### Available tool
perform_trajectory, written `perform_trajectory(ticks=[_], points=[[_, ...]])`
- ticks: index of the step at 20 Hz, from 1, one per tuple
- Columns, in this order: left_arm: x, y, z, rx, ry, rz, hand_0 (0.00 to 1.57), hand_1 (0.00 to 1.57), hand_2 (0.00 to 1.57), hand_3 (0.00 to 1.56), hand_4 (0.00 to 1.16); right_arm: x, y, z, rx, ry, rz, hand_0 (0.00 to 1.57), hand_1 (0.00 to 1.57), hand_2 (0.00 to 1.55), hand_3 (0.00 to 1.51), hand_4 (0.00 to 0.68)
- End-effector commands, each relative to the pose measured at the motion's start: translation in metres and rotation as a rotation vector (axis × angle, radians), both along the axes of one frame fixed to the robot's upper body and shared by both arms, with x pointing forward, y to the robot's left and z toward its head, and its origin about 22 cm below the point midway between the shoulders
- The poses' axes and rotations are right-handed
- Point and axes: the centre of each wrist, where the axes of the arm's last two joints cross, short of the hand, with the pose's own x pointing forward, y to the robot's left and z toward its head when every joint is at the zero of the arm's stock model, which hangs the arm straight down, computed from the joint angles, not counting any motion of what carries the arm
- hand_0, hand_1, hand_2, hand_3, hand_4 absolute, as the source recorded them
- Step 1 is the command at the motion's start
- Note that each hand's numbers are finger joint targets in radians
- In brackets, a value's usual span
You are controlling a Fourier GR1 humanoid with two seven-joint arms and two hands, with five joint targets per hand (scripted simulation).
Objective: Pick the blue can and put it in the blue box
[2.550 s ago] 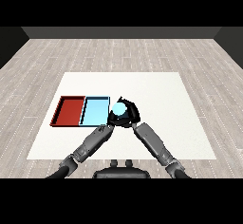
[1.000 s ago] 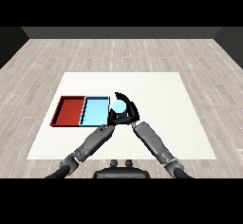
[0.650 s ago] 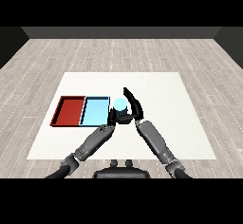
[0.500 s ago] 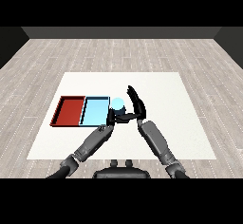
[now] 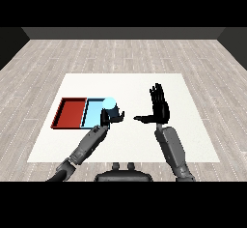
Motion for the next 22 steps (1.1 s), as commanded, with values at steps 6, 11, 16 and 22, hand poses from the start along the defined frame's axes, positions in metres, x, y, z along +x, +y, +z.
perform_trajectory(ticks=[6, 11, 16, 22], points=[[0.037, 0.047, 0.023, 0.105, 0.049, 0.131, 1.57, 1.57, 1.56, 1.47, 1.13, -0.014, -0.055, 0.002, 0.063, -0.025, -0.105, 0.00, 0.00, 0.00, 0.00, 0.000], [0.066, 0.099, 0.025, 0.160, 0.143, 0.215, 1.57, 1.57, 1.57, 1.50, 1.11, -0.025, -0.064, -0.023, 0.045, 0.012, -0.171, 0.00, 0.00, 0.00, 0.00, 0.000], [0.074, 0.116, 0.004, 0.236, 0.291, 0.247, 1.57, 1.57, 1.57, 1.49, 1.10, -0.016, -0.071, -0.020, 0.051, 0.024, -0.176, 0.00, 0.00, 0.00, 0.00, 0.000], [0.062, 0.122, -0.026, 0.323, 0.501, 0.343, 1.57, 1.57, 1.51, 1.35, 0.99, 0.006, -0.077, -0.034, 0.060, 0.061, -0.177, 0.00, 0.00, 0.00, 0.00, 0.000]])
